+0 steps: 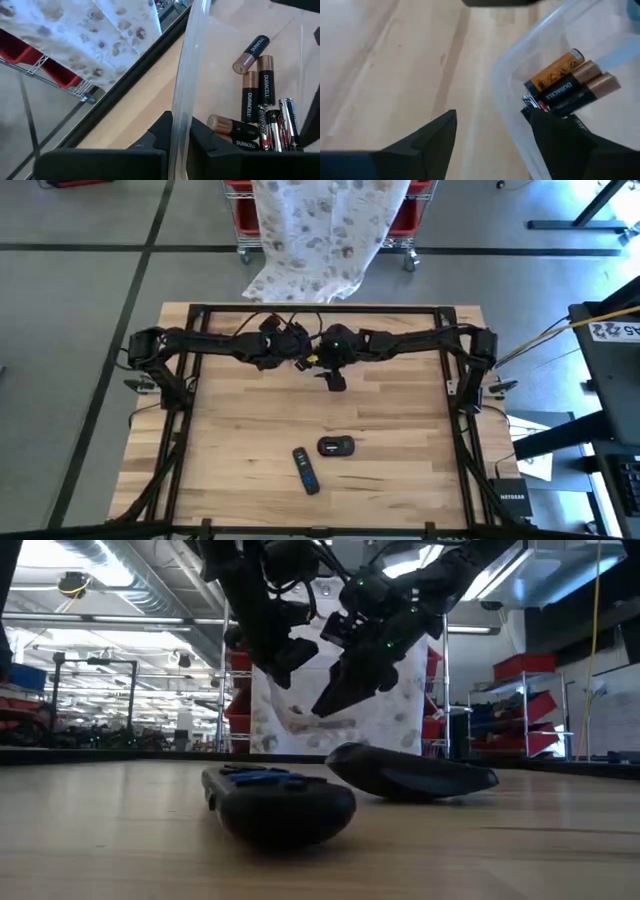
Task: Insert battery
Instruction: Insert the small silver battery into the mouse
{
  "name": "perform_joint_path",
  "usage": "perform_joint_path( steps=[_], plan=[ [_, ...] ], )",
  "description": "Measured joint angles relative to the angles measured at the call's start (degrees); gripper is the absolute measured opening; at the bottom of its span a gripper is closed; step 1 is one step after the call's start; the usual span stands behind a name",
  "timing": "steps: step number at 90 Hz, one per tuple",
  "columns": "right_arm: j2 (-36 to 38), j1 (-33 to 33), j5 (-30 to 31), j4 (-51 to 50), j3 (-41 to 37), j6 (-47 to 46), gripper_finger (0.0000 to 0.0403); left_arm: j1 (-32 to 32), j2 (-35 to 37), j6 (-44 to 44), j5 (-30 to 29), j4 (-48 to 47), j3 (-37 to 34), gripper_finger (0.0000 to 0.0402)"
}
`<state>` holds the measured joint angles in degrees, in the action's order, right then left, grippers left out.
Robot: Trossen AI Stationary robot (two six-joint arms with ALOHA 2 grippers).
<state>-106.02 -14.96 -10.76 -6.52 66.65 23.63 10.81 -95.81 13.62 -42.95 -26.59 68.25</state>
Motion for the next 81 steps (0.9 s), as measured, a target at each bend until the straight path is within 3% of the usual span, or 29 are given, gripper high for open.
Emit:
perform_joint_path(
  steps=[31,65,81],
  plan=[
    [0.14,-0.13,2.85,2.81,0.01,2.05,0.0238,-0.07,0.0,0.06,0.71,0.14,0.0,0.0007],
    [-3.46,-0.04,4.26,-1.59,0.24,2.39,0.0238,-0.75,-0.09,-1.11,2.84,-0.26,-0.11,0.0007],
    [-3.32,-0.07,4.3,-2.06,0.31,2.43,0.0203,-0.74,-0.09,-0.75,3.01,-0.2,-0.11,0.0007]
  ],
)
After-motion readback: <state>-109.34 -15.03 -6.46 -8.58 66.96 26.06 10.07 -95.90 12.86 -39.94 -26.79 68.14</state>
